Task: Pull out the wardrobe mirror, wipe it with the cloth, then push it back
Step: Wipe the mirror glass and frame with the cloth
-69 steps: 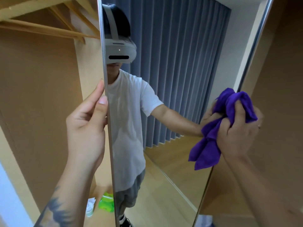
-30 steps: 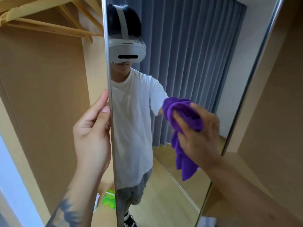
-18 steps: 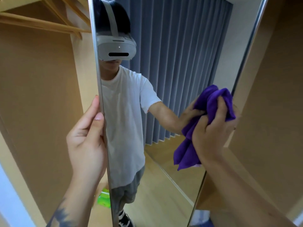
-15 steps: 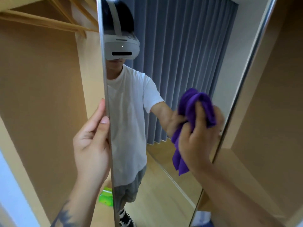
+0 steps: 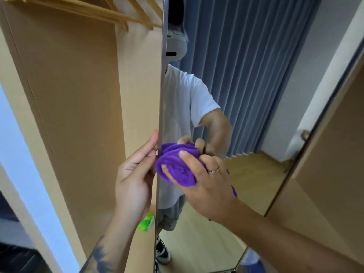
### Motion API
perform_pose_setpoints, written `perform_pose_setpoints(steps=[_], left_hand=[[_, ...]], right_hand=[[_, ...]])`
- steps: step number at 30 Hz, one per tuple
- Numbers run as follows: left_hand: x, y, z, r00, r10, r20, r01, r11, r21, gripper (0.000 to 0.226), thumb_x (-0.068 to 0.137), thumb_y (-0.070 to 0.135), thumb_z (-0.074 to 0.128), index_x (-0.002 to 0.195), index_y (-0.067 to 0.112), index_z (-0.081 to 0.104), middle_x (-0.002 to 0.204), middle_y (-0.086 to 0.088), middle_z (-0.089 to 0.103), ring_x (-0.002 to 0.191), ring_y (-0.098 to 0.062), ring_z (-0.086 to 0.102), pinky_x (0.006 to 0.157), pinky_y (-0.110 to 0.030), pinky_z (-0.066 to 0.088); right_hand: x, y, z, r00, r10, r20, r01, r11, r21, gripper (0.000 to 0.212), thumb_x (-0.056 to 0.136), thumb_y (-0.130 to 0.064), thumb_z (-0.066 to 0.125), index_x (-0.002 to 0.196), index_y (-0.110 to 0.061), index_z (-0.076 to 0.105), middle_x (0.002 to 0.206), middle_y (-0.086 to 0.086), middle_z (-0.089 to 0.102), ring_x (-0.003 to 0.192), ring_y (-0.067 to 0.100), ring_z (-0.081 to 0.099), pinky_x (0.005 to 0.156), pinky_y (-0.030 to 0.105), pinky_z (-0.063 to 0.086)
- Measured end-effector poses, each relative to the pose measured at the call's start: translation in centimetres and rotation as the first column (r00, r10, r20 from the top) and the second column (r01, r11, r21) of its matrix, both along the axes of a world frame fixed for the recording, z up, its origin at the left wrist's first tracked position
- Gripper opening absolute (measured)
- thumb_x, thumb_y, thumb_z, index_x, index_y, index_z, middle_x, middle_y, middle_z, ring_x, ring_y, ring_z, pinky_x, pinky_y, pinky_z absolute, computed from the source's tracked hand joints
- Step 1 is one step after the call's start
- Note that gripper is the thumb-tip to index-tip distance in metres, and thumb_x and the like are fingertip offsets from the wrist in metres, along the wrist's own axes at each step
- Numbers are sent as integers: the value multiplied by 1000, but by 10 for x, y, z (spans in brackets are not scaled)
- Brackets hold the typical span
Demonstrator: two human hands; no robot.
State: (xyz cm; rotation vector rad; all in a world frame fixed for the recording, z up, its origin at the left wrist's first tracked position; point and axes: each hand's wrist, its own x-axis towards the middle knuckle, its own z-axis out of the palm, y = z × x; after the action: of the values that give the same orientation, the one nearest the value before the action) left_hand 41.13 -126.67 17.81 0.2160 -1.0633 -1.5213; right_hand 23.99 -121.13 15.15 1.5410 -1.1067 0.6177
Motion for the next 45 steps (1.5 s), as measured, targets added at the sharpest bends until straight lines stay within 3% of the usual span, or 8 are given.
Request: perform_pose_setpoints(steps=[4,8,18,22,29,33,37,45], left_hand=[[-2,1,-4,999,44,-9,-44,998,42,39,87,13,64,116,33,83,100,5,75,88,-7,62,82,-14,52],[-3,1,-4,999,34,-32,-33,999,39,40,87,13,64,115,33,83,119,1,79,104,-5,69,90,-14,52],[-6,-2,-9,999,25,-34,-24,1000,8,42,93,10,59,123,32,80,135,-3,73,125,-11,67,97,-16,51],[-5,0,-8,999,35,-4,-35,999,-15,43,93,12,59,123,35,79,134,-1,74,127,-11,66,100,-18,52],[-4,1,-11,998,55,33,-54,997,-47,43,96,16,61,130,36,75,143,-5,68,138,-18,59,107,-23,50],[-7,0,-11,994,96,43,-94,994,-55,42,96,16,62,129,39,76,142,-2,69,136,-14,61,103,-17,50],[-12,1,-12,989,136,57,-133,989,-63,43,97,18,62,129,43,74,144,0,67,139,-13,58,106,-17,48],[-8,8,-5,966,214,148,-198,974,-114,42,93,26,72,127,51,73,140,1,70,134,-14,63,110,-24,48]], right_hand=[[-36,14,17,929,160,-334,-75,965,252,17,100,-33,68,116,-33,75,145,2,50,103,27,49,85,42,39],[-53,20,80,825,230,-516,-79,951,298,8,107,-26,53,110,-32,56,139,2,62,106,26,50,91,40,40],[-32,2,121,975,173,143,-151,977,-152,59,94,-45,77,142,-43,41,122,-15,43,106,23,53,83,50,55],[-45,7,45,949,171,-266,-142,982,125,26,96,-35,76,121,-31,71,144,2,50,109,28,48,88,45,45],[-62,7,54,890,266,-370,-190,954,230,22,99,-34,71,119,-33,63,148,-6,43,108,24,49,92,41,38],[-73,-1,99,969,248,22,-247,969,-22,69,91,-48,80,150,-46,45,136,-15,47,104,28,60,87,52,55],[-65,-4,76,976,214,49,-200,959,-200,94,90,-38,84,164,-43,25,146,-12,42,107,29,57,96,43,48],[-83,16,19,924,205,-322,-157,973,170,22,96,-33,72,118,-33,67,144,-2,53,103,23,52,89,42,38]])
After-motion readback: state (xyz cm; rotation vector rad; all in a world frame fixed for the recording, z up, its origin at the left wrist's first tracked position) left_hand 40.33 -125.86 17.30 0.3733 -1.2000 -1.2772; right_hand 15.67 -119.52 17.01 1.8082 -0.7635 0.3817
